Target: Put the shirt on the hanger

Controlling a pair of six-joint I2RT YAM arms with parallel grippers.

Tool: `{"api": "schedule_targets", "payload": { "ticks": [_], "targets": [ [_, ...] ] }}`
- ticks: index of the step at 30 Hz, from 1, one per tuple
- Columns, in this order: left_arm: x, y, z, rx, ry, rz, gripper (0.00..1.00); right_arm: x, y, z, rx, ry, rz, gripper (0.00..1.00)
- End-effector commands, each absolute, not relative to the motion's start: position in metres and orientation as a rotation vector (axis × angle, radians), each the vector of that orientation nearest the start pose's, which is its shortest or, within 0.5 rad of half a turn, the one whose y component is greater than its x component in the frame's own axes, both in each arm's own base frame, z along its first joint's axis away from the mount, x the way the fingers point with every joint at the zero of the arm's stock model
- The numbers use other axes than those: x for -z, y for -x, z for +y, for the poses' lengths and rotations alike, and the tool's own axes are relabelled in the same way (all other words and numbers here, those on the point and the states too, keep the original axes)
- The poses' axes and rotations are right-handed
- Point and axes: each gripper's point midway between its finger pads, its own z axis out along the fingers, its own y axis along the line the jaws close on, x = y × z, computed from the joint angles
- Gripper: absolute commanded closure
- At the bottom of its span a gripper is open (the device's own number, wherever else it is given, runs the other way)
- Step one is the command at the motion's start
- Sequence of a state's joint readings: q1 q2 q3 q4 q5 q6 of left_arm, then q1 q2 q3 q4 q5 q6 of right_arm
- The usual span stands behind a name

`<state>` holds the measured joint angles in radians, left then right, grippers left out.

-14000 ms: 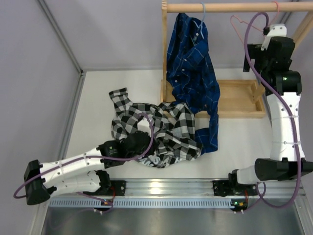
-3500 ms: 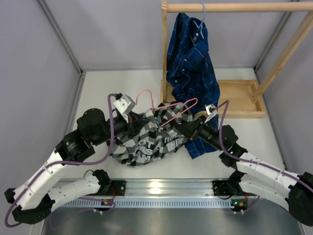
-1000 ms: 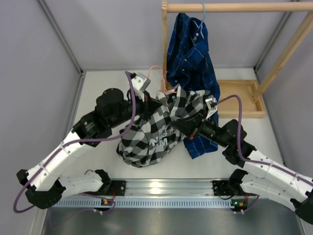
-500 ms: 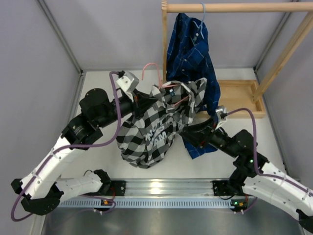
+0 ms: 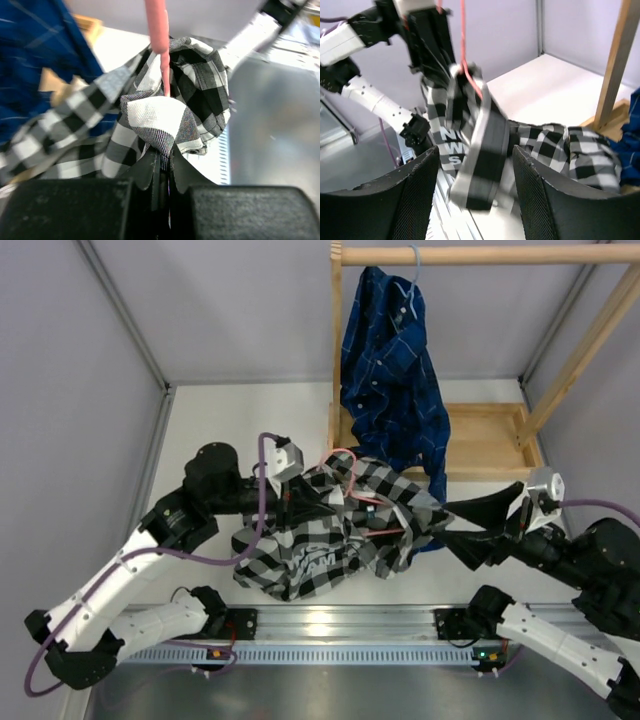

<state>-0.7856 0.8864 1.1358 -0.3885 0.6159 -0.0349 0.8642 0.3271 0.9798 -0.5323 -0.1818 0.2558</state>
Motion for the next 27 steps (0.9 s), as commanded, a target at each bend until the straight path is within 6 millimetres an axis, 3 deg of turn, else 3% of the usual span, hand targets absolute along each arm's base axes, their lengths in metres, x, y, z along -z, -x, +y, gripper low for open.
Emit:
{"api": "schedule_targets", "payload": {
  "ticks": [1, 2, 4, 10, 15, 19, 22, 23, 27],
  "targets": [
    [-0.381, -0.091, -0.288, 1.351, -1.291, 1.269, 1.0, -0.382, -0.078, 0.177, -0.991, 0.819, 1.444, 0.41],
    [-0.375, -0.094, -0.294, 1.375, -1.302, 1.297, 1.0, -0.379, -0.081, 0.191, -1.007, 0.874, 1.463, 0.41],
    [-0.371, -0.095, -0.298, 1.395, -1.316, 1.311, 1.0, -0.395, -0.073, 0.203, -1.062, 0.959, 1.401, 0.41],
    [-0.358, -0.086, -0.308, 1.505, -1.404, 1.3, 1.0, -0.399, -0.089, 0.246, -1.127, 1.038, 1.387, 0.47],
    [-0.35, -0.068, -0.308, 1.574, -1.5, 1.231, 1.0, -0.402, -0.087, 0.268, -1.253, 1.051, 1.345, 0.49],
    [-0.347, -0.066, -0.31, 1.579, -1.512, 1.218, 1.0, -0.404, -0.083, 0.277, -1.324, 1.056, 1.299, 0.54],
    [-0.348, -0.066, -0.31, 1.581, -1.512, 1.218, 1.0, -0.406, -0.077, 0.281, -1.377, 1.07, 1.264, 0.62],
    [-0.346, -0.066, -0.311, 1.584, -1.513, 1.222, 1.0, -0.407, -0.076, 0.281, -1.385, 1.075, 1.254, 0.75],
    [-0.349, -0.07, -0.312, 1.573, -1.5, 1.233, 1.0, -0.411, -0.072, 0.281, -1.4, 1.091, 1.223, 0.91]
  ]
}}
